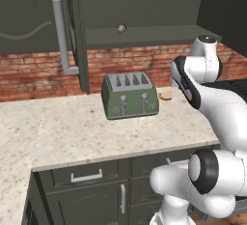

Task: Pick the canned food and jam from the counter and place them in the cabinets closest to them.

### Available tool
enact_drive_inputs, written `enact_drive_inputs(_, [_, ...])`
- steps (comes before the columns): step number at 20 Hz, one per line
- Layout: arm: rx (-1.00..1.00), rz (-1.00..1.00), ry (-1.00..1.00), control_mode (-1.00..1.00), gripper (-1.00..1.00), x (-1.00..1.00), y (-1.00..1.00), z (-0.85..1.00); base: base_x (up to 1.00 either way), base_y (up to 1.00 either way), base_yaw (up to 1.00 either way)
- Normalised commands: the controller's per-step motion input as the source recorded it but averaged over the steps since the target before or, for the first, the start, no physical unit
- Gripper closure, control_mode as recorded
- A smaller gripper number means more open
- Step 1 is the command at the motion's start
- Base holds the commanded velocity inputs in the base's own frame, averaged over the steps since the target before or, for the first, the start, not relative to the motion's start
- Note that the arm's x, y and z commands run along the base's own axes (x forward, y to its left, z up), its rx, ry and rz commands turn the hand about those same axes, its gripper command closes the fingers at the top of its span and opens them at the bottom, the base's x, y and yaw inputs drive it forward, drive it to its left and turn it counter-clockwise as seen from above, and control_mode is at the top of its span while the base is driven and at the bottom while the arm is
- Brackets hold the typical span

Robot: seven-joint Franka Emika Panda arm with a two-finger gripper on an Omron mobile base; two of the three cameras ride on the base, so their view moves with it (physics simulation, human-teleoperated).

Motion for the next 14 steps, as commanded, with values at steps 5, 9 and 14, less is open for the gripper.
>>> enact_drive_inputs(5, [0.0,-0.03,-0.02,-1.0,1.0,-0.15,0.02,0.75,0.0,0.0,0.0])
enact_drive_inputs(9, [0.0,-0.03,-0.03,-1.0,1.0,-0.09,0.04,0.74,0.0,0.0,0.0])
enact_drive_inputs(14, [0.0,-0.01,-0.12,-1.0,1.0,-0.12,0.04,0.57,0.0,0.0,0.0])
